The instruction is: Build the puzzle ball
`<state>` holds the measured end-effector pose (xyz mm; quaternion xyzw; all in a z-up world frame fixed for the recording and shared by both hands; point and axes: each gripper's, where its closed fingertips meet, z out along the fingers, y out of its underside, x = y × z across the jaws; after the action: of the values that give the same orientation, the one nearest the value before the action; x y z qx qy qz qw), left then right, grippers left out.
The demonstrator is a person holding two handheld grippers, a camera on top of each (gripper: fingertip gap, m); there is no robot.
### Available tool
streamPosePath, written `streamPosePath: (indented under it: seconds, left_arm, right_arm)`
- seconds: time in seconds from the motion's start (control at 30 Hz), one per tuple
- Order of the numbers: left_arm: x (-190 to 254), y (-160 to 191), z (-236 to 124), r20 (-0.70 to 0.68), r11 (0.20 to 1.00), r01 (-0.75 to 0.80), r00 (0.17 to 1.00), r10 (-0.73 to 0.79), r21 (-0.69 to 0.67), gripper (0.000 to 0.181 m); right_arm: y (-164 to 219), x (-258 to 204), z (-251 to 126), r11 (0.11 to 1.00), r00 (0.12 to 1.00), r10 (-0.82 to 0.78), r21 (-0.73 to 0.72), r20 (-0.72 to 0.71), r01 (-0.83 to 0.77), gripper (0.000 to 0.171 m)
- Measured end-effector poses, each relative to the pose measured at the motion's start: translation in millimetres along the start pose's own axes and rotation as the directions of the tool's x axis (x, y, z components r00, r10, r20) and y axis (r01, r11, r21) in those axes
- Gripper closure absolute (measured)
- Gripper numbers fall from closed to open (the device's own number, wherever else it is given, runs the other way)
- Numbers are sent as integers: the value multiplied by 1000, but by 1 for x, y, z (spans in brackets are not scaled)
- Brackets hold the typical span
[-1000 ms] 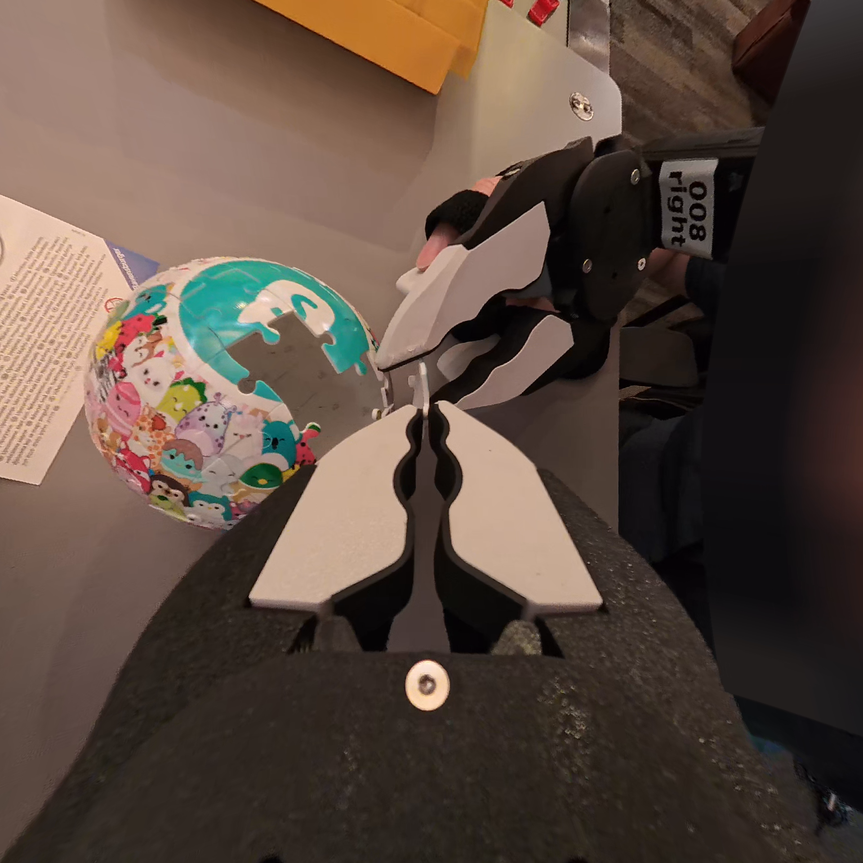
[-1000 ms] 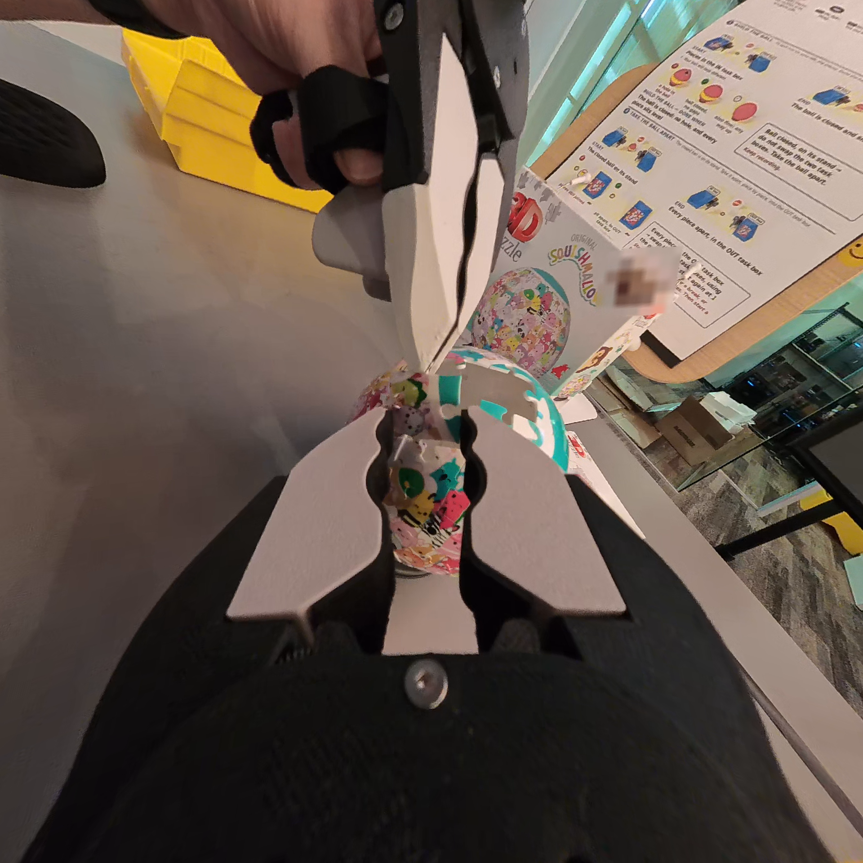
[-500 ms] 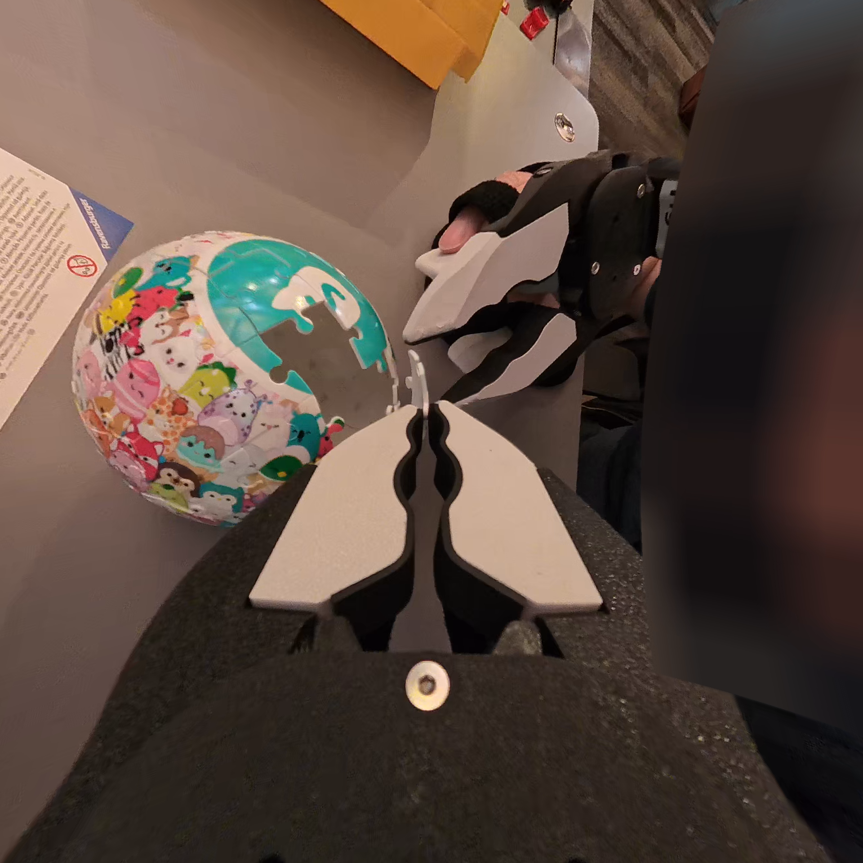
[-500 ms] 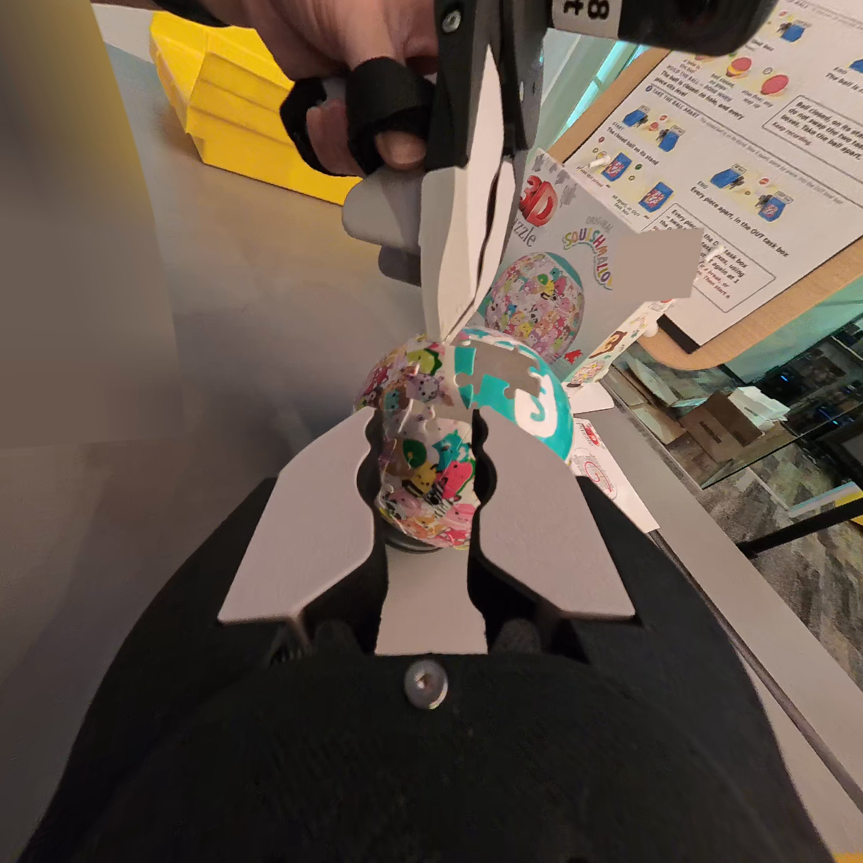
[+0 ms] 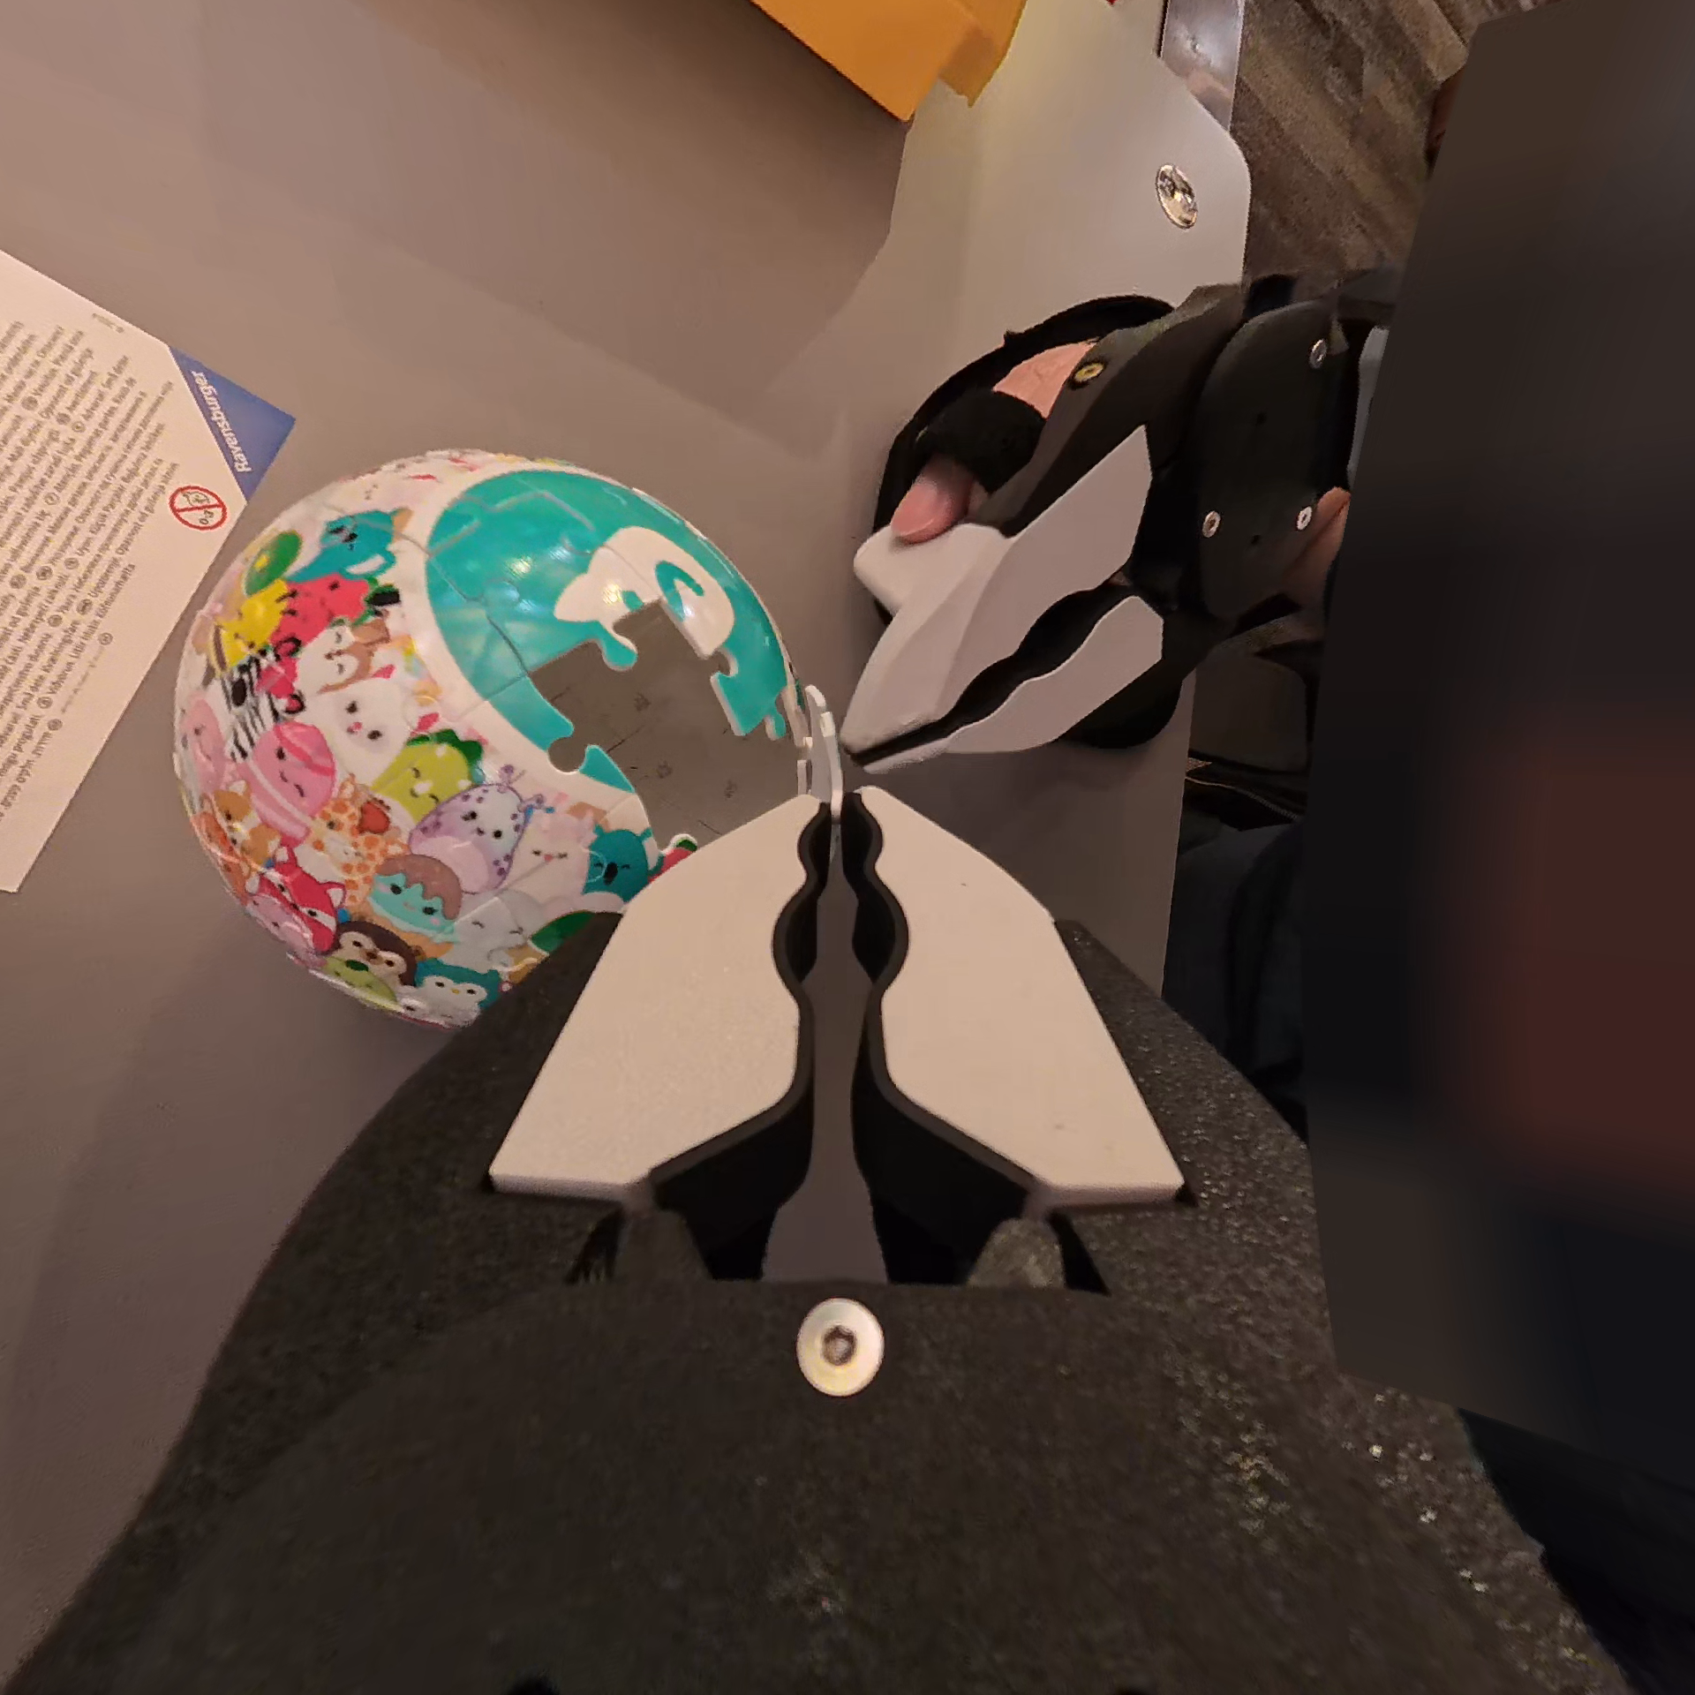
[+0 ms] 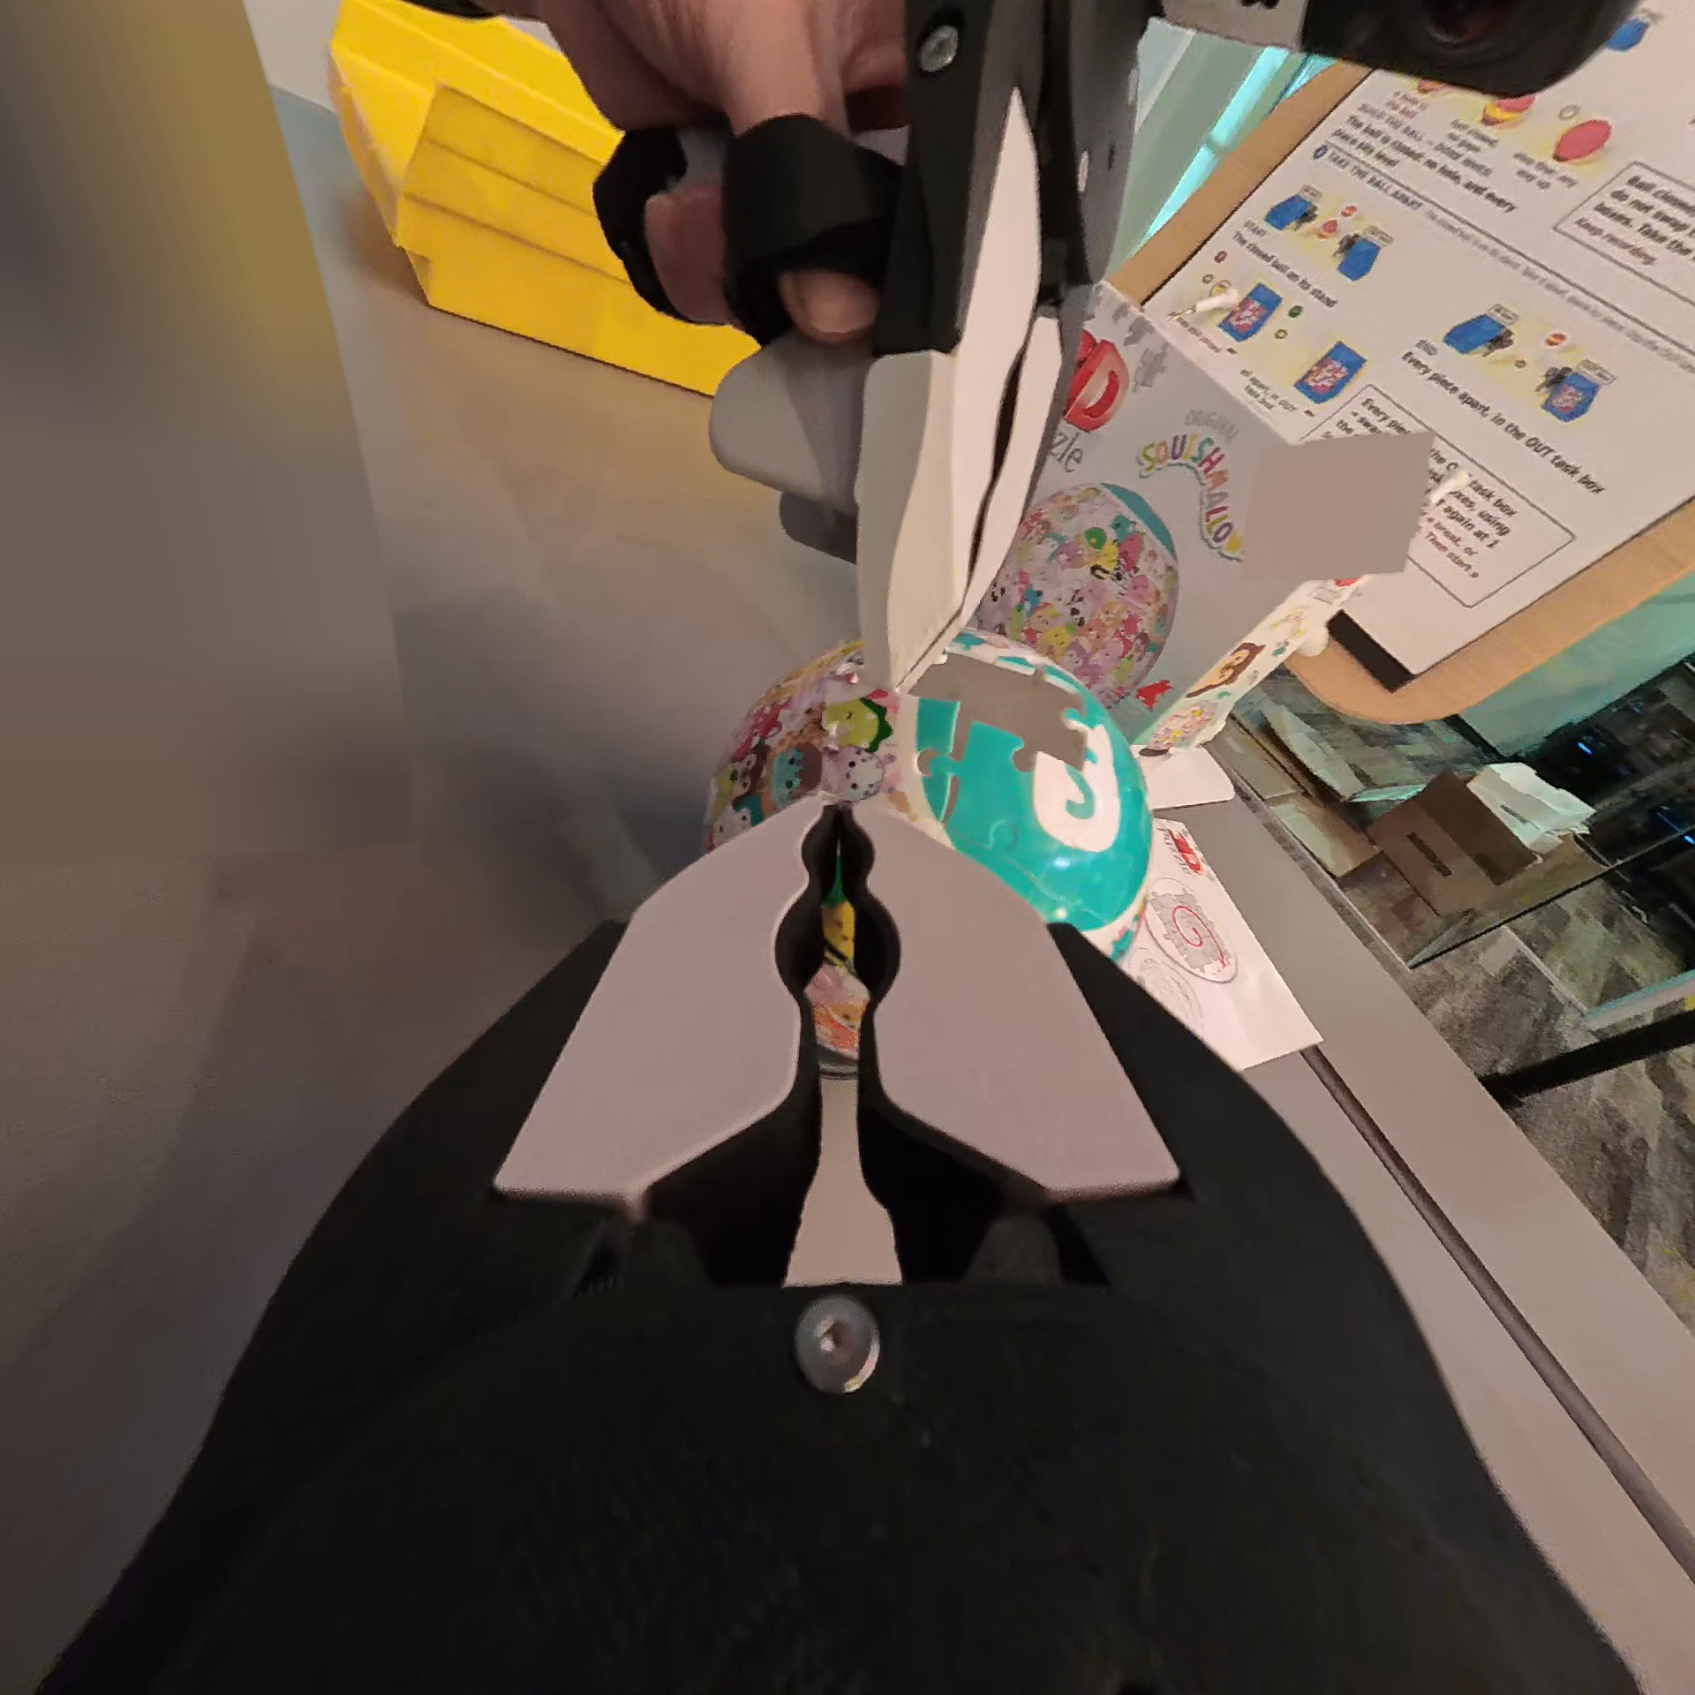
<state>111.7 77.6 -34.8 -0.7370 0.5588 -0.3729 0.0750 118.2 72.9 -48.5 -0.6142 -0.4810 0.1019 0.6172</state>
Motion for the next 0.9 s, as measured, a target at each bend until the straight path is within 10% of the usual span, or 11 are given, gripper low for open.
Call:
streamPosePath:
  seconds: [0.9]
  left_arm:
    - [-10,1,-2,40,998,59,997,-60,19,178]
  right_arm:
    - [1,4,6,993,991,-117,-37,-56,115,171]
